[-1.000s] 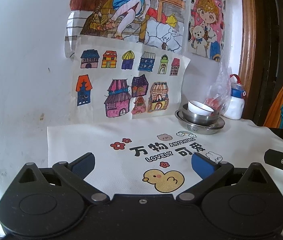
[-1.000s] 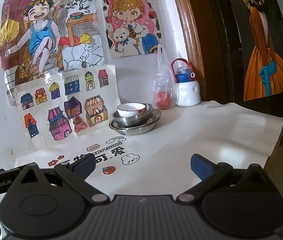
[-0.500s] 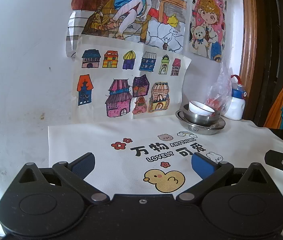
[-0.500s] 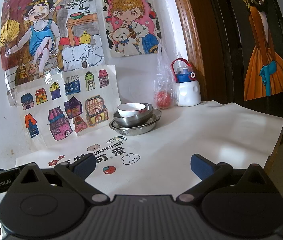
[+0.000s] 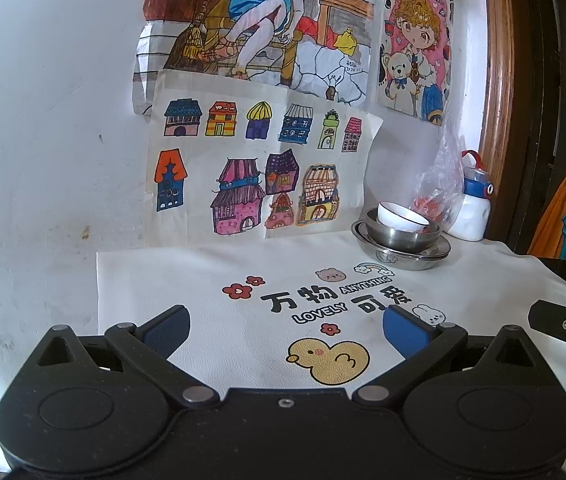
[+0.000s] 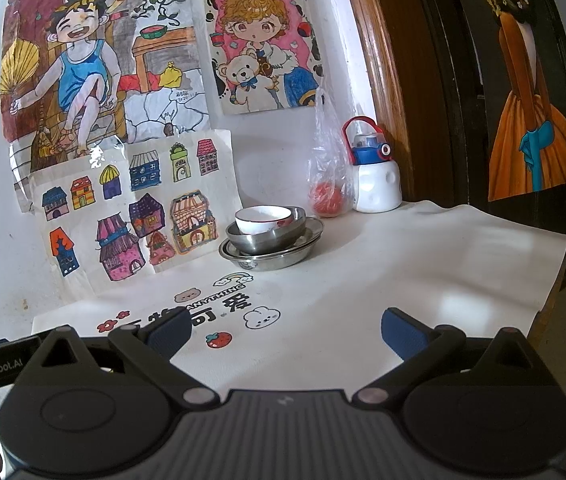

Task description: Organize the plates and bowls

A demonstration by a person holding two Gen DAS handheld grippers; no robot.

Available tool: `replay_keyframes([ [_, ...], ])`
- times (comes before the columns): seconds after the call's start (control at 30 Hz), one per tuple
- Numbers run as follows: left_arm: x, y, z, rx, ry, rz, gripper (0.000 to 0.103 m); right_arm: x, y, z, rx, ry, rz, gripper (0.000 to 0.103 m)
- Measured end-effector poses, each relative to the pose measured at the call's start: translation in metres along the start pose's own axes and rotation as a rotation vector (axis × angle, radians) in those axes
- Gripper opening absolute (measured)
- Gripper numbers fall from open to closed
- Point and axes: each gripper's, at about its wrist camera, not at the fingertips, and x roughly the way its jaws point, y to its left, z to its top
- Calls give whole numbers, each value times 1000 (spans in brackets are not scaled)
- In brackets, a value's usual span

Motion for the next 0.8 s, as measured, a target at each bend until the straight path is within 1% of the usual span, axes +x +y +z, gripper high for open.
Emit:
replay_keyframes([
  [0.8,0,1,0,-3,1,-3,102,-1,2,0,9,-3,-1,103],
])
